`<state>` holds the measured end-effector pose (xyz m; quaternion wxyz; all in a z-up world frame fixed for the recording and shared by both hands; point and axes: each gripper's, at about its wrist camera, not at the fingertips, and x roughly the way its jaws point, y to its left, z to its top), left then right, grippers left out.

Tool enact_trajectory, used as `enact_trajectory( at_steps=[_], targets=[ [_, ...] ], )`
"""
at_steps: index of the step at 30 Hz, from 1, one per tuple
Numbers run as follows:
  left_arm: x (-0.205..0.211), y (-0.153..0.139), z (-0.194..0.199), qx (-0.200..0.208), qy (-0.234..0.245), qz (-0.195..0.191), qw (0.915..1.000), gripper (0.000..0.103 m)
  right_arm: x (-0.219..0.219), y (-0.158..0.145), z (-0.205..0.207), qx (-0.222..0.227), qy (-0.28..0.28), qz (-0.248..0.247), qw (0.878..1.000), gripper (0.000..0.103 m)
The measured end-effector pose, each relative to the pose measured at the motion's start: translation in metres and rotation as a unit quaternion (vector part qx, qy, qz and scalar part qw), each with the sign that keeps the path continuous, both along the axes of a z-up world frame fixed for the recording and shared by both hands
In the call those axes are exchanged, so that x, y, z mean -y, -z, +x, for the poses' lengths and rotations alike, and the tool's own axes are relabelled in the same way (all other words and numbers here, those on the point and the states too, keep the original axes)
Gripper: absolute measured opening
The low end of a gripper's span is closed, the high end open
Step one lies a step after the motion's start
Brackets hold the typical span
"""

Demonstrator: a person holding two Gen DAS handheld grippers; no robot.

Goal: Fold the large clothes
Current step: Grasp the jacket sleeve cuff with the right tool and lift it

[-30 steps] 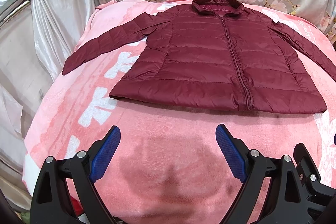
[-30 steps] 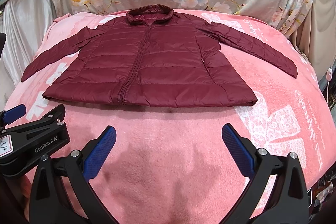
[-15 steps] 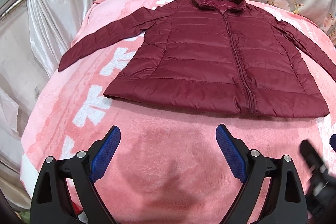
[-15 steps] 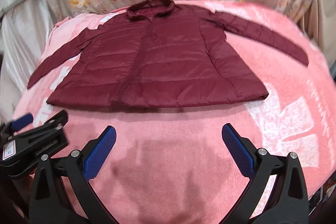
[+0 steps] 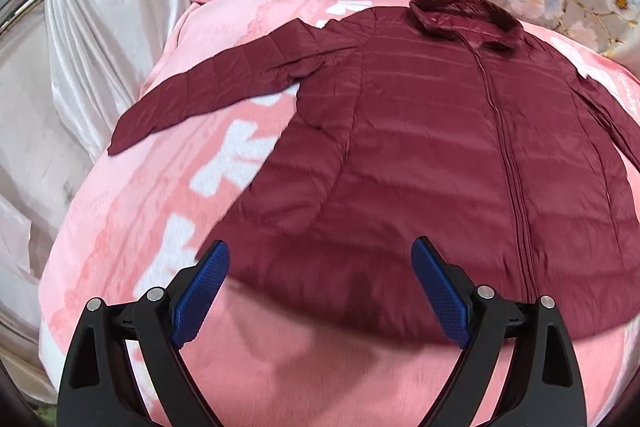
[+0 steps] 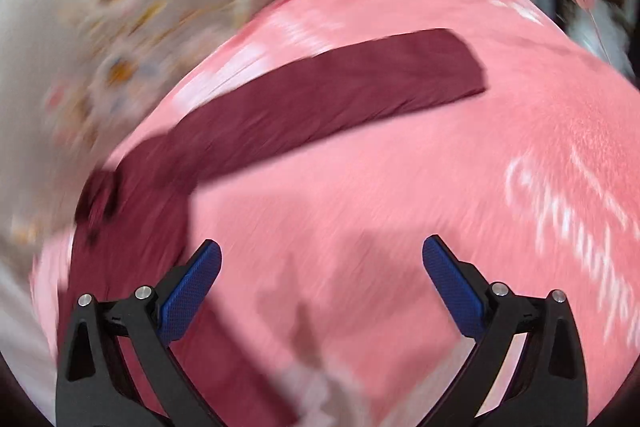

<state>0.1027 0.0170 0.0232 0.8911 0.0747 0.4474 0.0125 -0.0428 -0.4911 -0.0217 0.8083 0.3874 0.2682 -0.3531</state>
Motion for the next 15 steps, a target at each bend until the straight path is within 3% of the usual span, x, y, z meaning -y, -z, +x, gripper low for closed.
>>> enact_trajectory(
  at_steps=[6,12,15],
  targets=[
    [-0.001,0.004,0.031,-0.005,-0.014,-0.004,0.9999,0.090,0.087,0.025,0.002,-0.001,0.117,0.023,0.993,0.098],
    [-0.012,0.018,0.054,-0.017,-0.031,-0.009,0.9993,0.090,0.128,0.038,0.003,0.036,0.157,0.051,0.986,0.097],
    [-0.021,0.023,0.062,-0.018,-0.041,-0.011,0.9989,0.090,0.138,0.040,0.018,0.043,0.153,0.059,0.986,0.070]
  ],
)
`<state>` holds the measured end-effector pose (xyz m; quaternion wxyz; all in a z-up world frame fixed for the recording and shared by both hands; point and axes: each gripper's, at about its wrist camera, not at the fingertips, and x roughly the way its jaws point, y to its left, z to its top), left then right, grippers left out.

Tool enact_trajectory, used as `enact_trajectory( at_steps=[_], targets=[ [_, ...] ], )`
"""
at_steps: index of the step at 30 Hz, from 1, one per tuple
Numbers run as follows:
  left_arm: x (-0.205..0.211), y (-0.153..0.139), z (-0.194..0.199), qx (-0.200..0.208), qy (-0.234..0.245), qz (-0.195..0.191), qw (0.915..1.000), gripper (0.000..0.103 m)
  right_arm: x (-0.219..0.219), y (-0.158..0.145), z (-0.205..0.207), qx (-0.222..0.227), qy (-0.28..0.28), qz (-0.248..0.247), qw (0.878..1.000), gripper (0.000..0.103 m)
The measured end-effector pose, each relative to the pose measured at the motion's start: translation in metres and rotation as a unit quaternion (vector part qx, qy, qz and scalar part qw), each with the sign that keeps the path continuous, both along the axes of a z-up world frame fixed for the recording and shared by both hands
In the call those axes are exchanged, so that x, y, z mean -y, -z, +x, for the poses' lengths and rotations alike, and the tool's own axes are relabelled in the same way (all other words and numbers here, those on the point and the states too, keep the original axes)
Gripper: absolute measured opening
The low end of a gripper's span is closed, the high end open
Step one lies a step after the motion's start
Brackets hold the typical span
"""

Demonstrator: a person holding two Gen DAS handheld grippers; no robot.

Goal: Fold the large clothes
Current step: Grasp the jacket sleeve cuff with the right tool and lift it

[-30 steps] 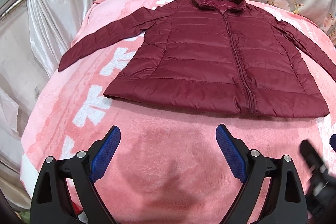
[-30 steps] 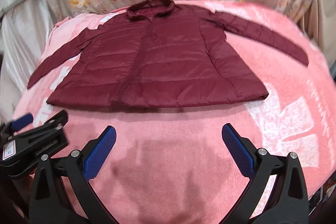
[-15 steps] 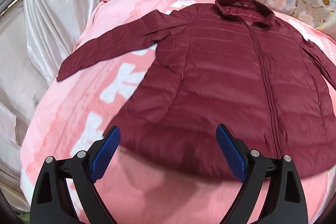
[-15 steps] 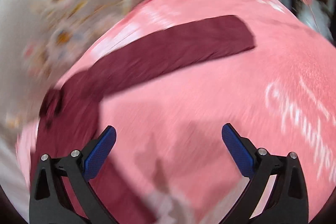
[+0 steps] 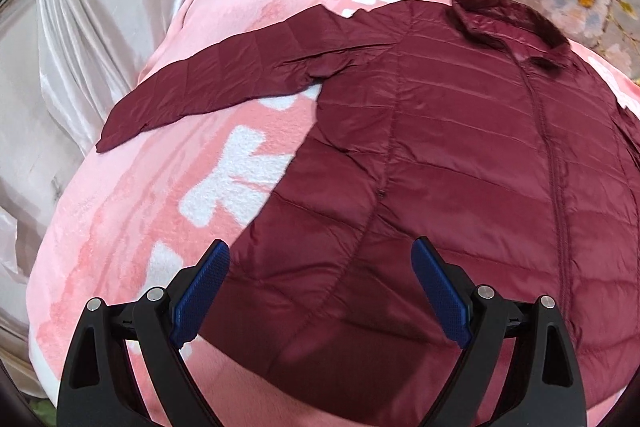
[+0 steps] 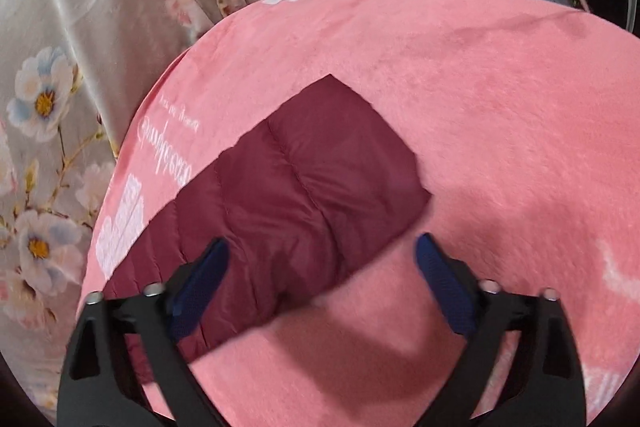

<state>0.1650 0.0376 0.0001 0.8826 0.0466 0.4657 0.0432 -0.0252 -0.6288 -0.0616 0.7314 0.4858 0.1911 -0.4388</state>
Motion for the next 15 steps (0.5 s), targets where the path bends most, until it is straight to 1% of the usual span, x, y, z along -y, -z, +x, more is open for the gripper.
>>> enact_trajectory(
  at_steps=[2,3,4,6,7,8,9,10,11,12,14,15],
  targets=[
    [-0.005,0.002,0.005,0.003,-0.005,0.004,1.0000,0.090,0.004,-0.003,0.014,0.002,-0.013,-0.005,1.000,0.050],
    [-0.007,0.002,0.007,0.003,-0.007,0.004,1.0000,0.090,0.004,-0.007,0.023,-0.007,-0.023,-0.008,1.000,0.028],
    [-0.009,0.002,0.010,0.003,-0.009,0.004,0.9999,0.090,0.003,-0.013,0.032,-0.014,-0.033,-0.015,0.999,0.011],
    [-0.015,0.001,0.015,0.005,-0.017,0.001,0.9998,0.090,-0.019,-0.044,0.058,-0.013,-0.082,-0.070,0.994,0.007],
    [-0.017,0.001,0.017,0.007,-0.021,0.002,0.9998,0.090,-0.037,-0.062,0.071,-0.013,-0.107,-0.103,0.989,0.006],
    [-0.020,0.000,0.020,0.009,-0.025,0.000,0.9996,0.090,-0.064,-0.086,0.088,-0.011,-0.147,-0.146,0.978,0.006],
    [-0.022,-0.001,0.023,0.010,-0.028,-0.003,0.9996,0.090,-0.101,-0.110,0.107,-0.006,-0.197,-0.189,0.962,0.005],
    [-0.024,-0.002,0.025,0.010,-0.031,-0.006,0.9995,0.090,-0.122,-0.120,0.117,-0.005,-0.225,-0.211,0.951,0.005],
    [-0.025,-0.004,0.028,0.012,-0.031,-0.012,0.9994,0.089,-0.162,-0.135,0.135,-0.002,-0.276,-0.244,0.930,0.005],
    [-0.025,-0.006,0.031,0.014,-0.031,-0.016,0.9993,0.089,-0.197,-0.143,0.150,-0.002,-0.322,-0.267,0.908,0.005],
    [-0.026,-0.008,0.034,0.016,-0.031,-0.026,0.9991,0.089,-0.271,-0.146,0.176,0.000,-0.408,-0.296,0.864,0.005],
    [-0.025,-0.009,0.036,0.016,-0.029,-0.032,0.9989,0.089,-0.298,-0.143,0.186,-0.002,-0.437,-0.302,0.847,0.005]
  ],
)
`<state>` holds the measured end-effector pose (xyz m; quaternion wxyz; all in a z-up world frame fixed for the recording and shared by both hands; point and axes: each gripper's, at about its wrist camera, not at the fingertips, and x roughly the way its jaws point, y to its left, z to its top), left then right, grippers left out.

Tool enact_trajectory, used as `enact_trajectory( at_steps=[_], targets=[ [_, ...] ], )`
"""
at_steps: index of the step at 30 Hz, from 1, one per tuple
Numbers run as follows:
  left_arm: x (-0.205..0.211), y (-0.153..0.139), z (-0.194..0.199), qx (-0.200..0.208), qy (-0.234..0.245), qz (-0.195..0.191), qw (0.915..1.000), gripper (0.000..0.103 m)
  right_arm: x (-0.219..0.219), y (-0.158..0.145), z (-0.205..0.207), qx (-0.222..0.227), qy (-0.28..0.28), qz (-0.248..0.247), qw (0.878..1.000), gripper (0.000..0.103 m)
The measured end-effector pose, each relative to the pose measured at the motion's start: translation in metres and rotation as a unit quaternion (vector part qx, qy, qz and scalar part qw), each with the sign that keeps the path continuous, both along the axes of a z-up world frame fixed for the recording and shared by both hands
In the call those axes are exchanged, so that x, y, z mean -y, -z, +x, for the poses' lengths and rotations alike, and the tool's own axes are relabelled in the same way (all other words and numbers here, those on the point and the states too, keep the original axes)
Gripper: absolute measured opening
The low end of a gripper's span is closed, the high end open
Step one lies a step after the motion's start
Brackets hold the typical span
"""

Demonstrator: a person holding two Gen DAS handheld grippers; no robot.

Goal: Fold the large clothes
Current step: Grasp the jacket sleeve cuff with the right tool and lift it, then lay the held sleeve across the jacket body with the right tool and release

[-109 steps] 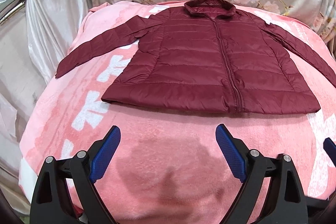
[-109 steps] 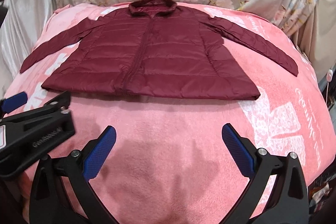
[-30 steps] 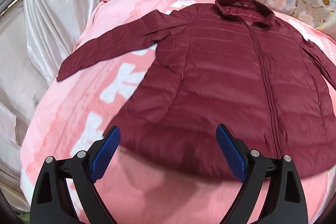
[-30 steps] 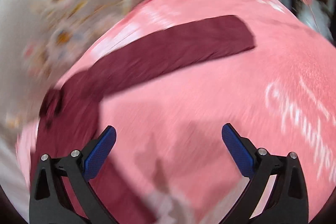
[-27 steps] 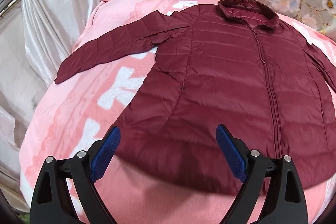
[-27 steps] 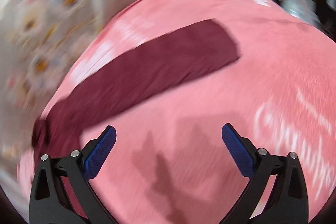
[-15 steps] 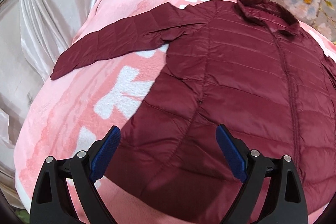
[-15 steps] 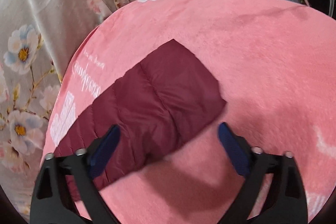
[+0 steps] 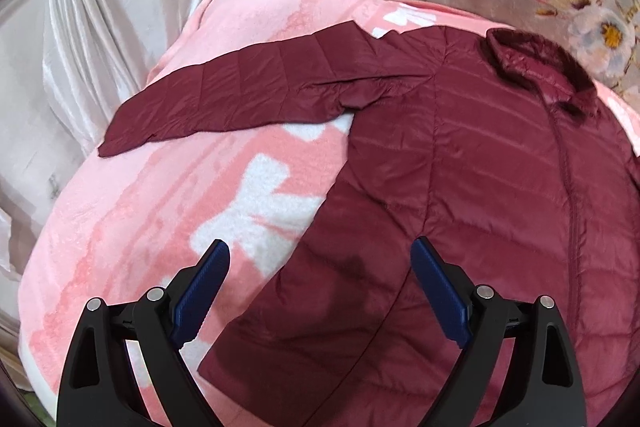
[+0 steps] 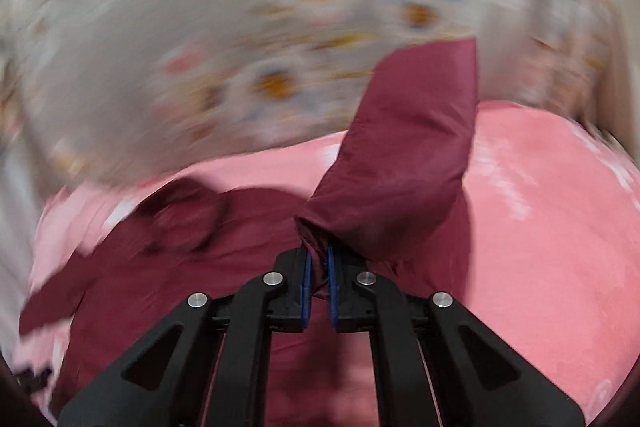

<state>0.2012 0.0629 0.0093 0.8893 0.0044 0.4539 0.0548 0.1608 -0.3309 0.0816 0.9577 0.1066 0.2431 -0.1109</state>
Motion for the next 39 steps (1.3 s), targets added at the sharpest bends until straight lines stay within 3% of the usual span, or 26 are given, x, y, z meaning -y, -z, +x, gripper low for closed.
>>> enact_trajectory(
  at_steps=[1,5,7,10,14,19,22,23,24,25,27,28,31,34,39],
  targets=[
    [0.000,-0.001,0.001,-0.001,0.001,-0.004,1.0000,0.089,-0.039,0.010,0.014,-0.014,-0.047,-0.009,0.999,0.005],
    [0.001,-0.005,0.008,-0.003,0.006,-0.027,0.9996,0.089,-0.118,0.053,0.044,-0.057,-0.134,-0.006,0.989,0.010],
    [0.002,-0.006,0.012,-0.005,0.013,-0.041,0.9991,0.089,-0.142,0.072,0.051,-0.081,-0.169,0.010,0.982,0.025],
    [0.005,-0.009,0.020,-0.008,0.029,-0.076,0.9967,0.089,-0.162,0.081,0.034,-0.076,-0.192,0.016,0.978,0.048],
    [0.018,-0.011,0.034,-0.021,0.057,-0.151,0.9866,0.089,-0.135,0.075,0.004,-0.057,-0.164,0.051,0.983,0.054],
    [0.057,0.014,0.062,-0.089,0.079,-0.247,0.9618,0.089,-0.056,0.076,-0.023,-0.050,-0.070,0.121,0.989,0.055],
    [0.079,0.029,0.070,-0.124,0.083,-0.284,0.9473,0.088,-0.010,0.085,-0.025,-0.051,-0.015,0.174,0.983,0.055],
    [0.088,0.034,0.074,-0.138,0.085,-0.299,0.9405,0.082,0.000,0.088,-0.023,-0.050,-0.007,0.187,0.981,0.055],
    [0.093,0.036,0.075,-0.144,0.086,-0.303,0.9379,0.064,0.016,0.094,-0.023,-0.052,0.009,0.211,0.976,0.055],
    [0.098,0.037,0.077,-0.147,0.092,-0.306,0.9361,0.054,0.026,0.099,-0.021,-0.054,0.018,0.229,0.972,0.056],
    [0.108,0.033,0.079,-0.147,0.114,-0.302,0.9348,0.012,0.046,0.113,-0.014,-0.059,0.035,0.270,0.960,0.057],
    [0.110,0.029,0.080,-0.142,0.120,-0.301,0.9351,0.005,0.057,0.122,-0.009,-0.063,0.041,0.299,0.951,0.057],
    [0.103,0.012,0.082,-0.111,0.127,-0.293,0.9413,0.002,0.072,0.139,0.003,-0.058,0.047,0.346,0.935,0.057],
    [0.096,-0.006,0.083,-0.075,0.136,-0.269,0.9505,0.001,0.083,0.143,0.015,-0.040,0.049,0.371,0.926,0.057],
    [0.088,-0.027,0.089,-0.039,0.145,-0.254,0.9555,0.000,0.110,0.147,0.033,-0.012,0.084,0.415,0.906,0.057]
  ],
)
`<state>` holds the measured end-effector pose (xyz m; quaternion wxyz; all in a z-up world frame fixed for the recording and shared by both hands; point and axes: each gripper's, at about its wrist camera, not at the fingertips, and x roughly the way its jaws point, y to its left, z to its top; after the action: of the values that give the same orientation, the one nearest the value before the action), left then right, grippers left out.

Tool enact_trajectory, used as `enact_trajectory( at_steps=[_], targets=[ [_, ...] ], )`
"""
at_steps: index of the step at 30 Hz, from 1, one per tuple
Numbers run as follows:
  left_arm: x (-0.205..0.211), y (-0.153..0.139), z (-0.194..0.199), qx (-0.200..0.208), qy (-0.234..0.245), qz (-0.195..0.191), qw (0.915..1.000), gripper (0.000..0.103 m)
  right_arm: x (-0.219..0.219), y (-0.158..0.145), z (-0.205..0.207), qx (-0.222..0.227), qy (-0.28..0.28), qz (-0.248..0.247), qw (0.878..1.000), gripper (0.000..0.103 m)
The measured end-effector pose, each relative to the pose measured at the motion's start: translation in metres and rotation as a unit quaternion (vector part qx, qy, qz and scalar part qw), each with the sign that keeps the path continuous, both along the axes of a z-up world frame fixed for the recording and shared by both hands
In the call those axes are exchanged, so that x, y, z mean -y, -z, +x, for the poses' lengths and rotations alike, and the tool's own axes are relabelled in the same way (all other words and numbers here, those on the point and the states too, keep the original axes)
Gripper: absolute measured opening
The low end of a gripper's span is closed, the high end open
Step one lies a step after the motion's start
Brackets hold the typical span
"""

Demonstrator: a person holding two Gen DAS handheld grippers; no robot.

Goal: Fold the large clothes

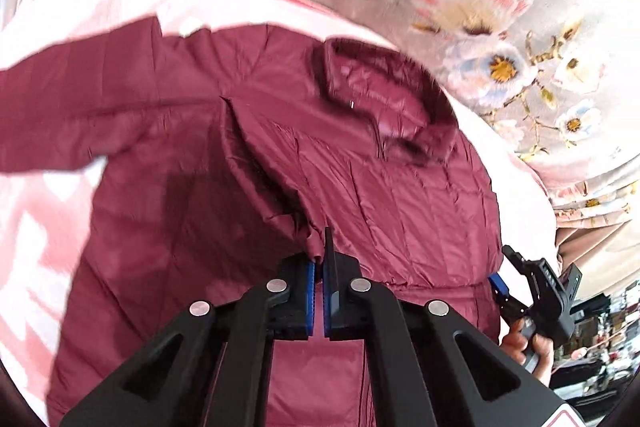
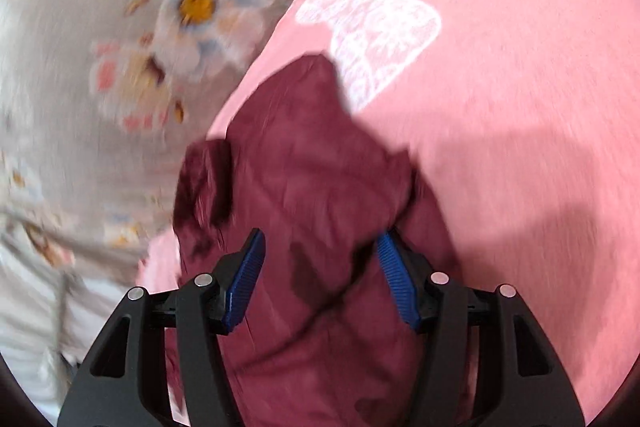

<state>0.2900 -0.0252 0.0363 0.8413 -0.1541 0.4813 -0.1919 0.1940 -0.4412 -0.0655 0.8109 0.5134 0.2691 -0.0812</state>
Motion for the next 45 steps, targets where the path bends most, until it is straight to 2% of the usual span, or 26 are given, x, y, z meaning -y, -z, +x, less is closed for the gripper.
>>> enact_trajectory(
  at_steps=[2,3,4,5,7,9,10,12,14,17,19,22,24,27,30,32,36,39,45],
  targets=[
    [0.000,-0.005,0.004,0.015,-0.003,0.011,0.9998,0.000,0.009,-0.004,0.004,-0.007,0.014,-0.009,1.000,0.040],
    [-0.002,-0.006,0.004,0.019,-0.006,0.017,0.9997,0.000,0.013,-0.010,0.003,-0.007,0.021,-0.021,1.000,0.011],
    [-0.004,-0.006,0.005,0.023,-0.011,0.026,0.9993,0.000,0.016,-0.015,0.000,-0.001,0.025,-0.031,0.999,0.003],
    [-0.007,-0.002,0.006,0.023,-0.012,0.028,0.9993,0.000,0.016,-0.024,-0.007,0.020,0.029,-0.043,0.998,0.003],
    [-0.006,0.015,0.010,0.003,-0.008,0.036,0.9993,0.000,0.010,-0.036,-0.013,0.014,0.028,-0.088,0.996,0.001],
    [-0.002,0.035,0.012,-0.008,-0.007,0.058,0.9983,0.000,0.000,-0.037,-0.006,-0.030,0.023,-0.155,0.987,0.001],
    [0.002,0.051,0.013,-0.023,-0.005,0.073,0.9971,0.000,-0.005,-0.032,0.002,-0.069,0.016,-0.186,0.980,0.001],
    [0.005,0.072,0.016,-0.046,-0.006,0.083,0.9955,0.001,-0.013,-0.020,0.012,-0.121,-0.006,-0.228,0.966,0.001],
    [0.006,0.079,0.014,-0.034,-0.009,0.089,0.9954,0.002,-0.022,-0.019,0.014,-0.146,-0.018,-0.265,0.953,0.002],
    [0.004,0.073,0.011,-0.026,-0.009,0.105,0.9941,0.005,-0.037,-0.039,0.006,-0.156,-0.002,-0.312,0.937,0.007],
    [-0.004,0.066,0.008,-0.022,-0.017,0.108,0.9938,0.011,-0.049,-0.055,-0.008,-0.150,0.014,-0.339,0.929,0.016],
    [-0.013,0.043,-0.002,0.005,-0.033,0.111,0.9932,0.017,-0.094,-0.086,-0.025,-0.101,0.000,-0.382,0.919,0.029],
    [-0.008,0.025,-0.010,0.030,-0.050,0.118,0.9913,0.019,-0.129,-0.094,-0.019,-0.079,-0.040,-0.395,0.915,0.032],
    [0.011,0.014,-0.013,0.048,-0.046,0.129,0.9894,0.024,-0.176,-0.091,0.001,-0.067,-0.111,-0.402,0.907,0.032],
    [0.036,0.020,-0.011,0.052,-0.037,0.140,0.9881,0.026,-0.210,-0.071,0.022,-0.084,-0.151,-0.424,0.889,0.032],
    [0.050,0.034,-0.008,0.043,-0.026,0.152,0.9871,0.026,-0.218,-0.053,0.031,-0.104,-0.168,-0.421,0.885,0.032],
    [0.059,0.071,-0.001,0.013,-0.019,0.166,0.9859,0.026,-0.218,-0.025,0.035,-0.136,-0.178,-0.409,0.884,0.032],
    [0.061,0.077,-0.007,0.047,-0.018,0.175,0.9833,0.027,-0.216,-0.020,0.033,-0.132,-0.176,-0.407,0.887,0.032],
    [0.070,0.083,-0.016,0.087,-0.023,0.207,0.9743,0.027,-0.233,-0.016,0.037,-0.143,-0.166,-0.456,0.862,0.033]
  ],
)
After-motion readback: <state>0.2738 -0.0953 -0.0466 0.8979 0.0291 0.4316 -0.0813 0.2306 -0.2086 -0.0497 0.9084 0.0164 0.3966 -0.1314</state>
